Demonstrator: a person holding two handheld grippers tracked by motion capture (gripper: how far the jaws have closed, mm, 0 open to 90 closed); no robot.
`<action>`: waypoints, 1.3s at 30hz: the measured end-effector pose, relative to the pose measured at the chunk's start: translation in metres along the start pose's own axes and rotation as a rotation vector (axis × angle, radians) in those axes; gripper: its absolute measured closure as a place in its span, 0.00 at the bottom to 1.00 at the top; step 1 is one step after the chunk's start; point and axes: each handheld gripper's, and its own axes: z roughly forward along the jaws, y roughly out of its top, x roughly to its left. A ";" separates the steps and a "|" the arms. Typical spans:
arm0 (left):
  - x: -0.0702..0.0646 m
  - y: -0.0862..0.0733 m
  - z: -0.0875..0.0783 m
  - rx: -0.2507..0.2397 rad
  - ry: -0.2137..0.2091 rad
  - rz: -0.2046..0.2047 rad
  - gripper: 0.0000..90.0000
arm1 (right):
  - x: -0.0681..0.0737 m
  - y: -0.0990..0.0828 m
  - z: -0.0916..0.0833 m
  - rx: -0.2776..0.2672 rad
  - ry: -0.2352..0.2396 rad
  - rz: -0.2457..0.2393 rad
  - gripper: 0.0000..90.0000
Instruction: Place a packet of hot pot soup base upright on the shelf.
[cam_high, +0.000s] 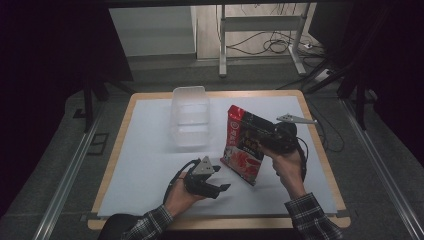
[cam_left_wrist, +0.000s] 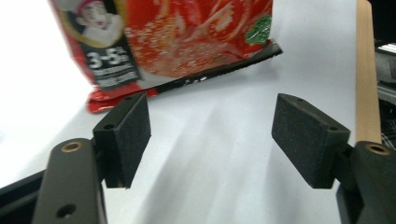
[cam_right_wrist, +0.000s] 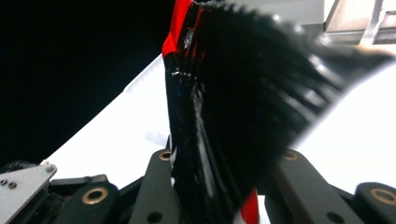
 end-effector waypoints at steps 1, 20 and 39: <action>0.001 0.000 -0.002 -0.006 -0.003 -0.009 0.29 | 0.000 0.001 0.000 0.003 0.005 0.003 0.82; 0.000 -0.022 -0.041 -0.029 0.005 -0.120 0.18 | -0.004 0.031 0.004 -0.028 0.005 0.009 0.82; -0.006 -0.033 -0.053 0.002 0.045 -0.109 0.11 | -0.007 0.080 0.025 -0.068 -0.028 -0.013 0.82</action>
